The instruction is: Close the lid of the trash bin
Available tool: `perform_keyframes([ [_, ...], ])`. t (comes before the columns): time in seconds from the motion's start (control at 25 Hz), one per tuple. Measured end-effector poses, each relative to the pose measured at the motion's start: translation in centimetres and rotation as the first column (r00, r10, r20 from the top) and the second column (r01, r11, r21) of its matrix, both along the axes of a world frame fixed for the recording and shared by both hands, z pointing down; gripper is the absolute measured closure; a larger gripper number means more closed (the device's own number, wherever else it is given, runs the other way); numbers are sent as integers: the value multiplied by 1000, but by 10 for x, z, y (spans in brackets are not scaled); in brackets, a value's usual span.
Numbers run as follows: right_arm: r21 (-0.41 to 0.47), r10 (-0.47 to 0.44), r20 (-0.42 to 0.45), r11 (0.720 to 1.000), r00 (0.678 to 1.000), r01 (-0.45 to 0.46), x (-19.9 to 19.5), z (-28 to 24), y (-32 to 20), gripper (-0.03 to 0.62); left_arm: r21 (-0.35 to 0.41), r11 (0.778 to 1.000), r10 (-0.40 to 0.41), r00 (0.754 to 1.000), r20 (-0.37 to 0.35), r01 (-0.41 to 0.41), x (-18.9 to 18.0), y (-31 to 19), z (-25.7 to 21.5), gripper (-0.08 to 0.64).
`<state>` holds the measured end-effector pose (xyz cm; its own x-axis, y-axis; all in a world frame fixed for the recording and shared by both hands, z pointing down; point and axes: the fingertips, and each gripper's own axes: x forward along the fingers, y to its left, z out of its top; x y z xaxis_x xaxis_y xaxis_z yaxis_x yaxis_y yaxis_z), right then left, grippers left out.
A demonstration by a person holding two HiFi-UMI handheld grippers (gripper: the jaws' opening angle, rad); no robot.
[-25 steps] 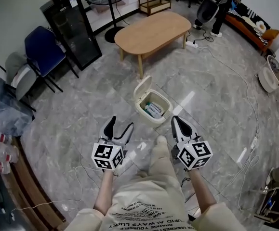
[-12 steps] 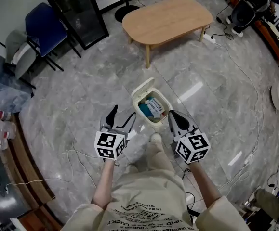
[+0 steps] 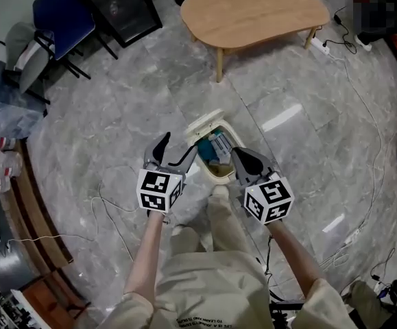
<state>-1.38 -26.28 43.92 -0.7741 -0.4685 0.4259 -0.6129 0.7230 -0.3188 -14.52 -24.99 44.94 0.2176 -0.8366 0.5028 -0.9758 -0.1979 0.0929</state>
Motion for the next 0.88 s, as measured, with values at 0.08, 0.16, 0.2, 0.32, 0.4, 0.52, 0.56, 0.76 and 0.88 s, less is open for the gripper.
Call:
perform_keyframes([
  [0.08,-20,5,6,1000,1000,-5,0,15,-6,588,-17,1000,16,999,47,-15,3,-9,14,247],
  [0.16,-41,15,9,999,1000,-15,0,32,-9,588,-41,998,57,992,111,-52,6,-18,29,247],
  [0.2,-48,19,6,999,1000,-18,0,40,-10,588,-56,996,78,988,135,-71,8,-23,37,247],
  [0.32,-61,32,-2,998,999,-32,-2,63,-17,588,-85,991,114,979,171,-101,7,-40,58,247],
  [0.4,-75,43,2,996,999,-43,-2,74,-18,588,-108,988,134,973,189,-115,7,-47,72,247],
  [0.52,-87,56,-2,995,998,-56,-1,90,-20,588,-153,979,168,961,221,-136,10,-51,94,247],
  [0.56,-86,63,-2,994,998,-63,-1,94,-21,588,-161,977,177,958,227,-142,10,-53,99,247],
  [0.76,-109,106,2,989,994,-105,-1,111,-22,588,-215,962,218,943,250,-166,13,-53,124,247],
  [0.88,-118,122,-8,985,992,-123,2,119,-17,588,-228,956,241,939,247,-185,17,-50,134,249],
])
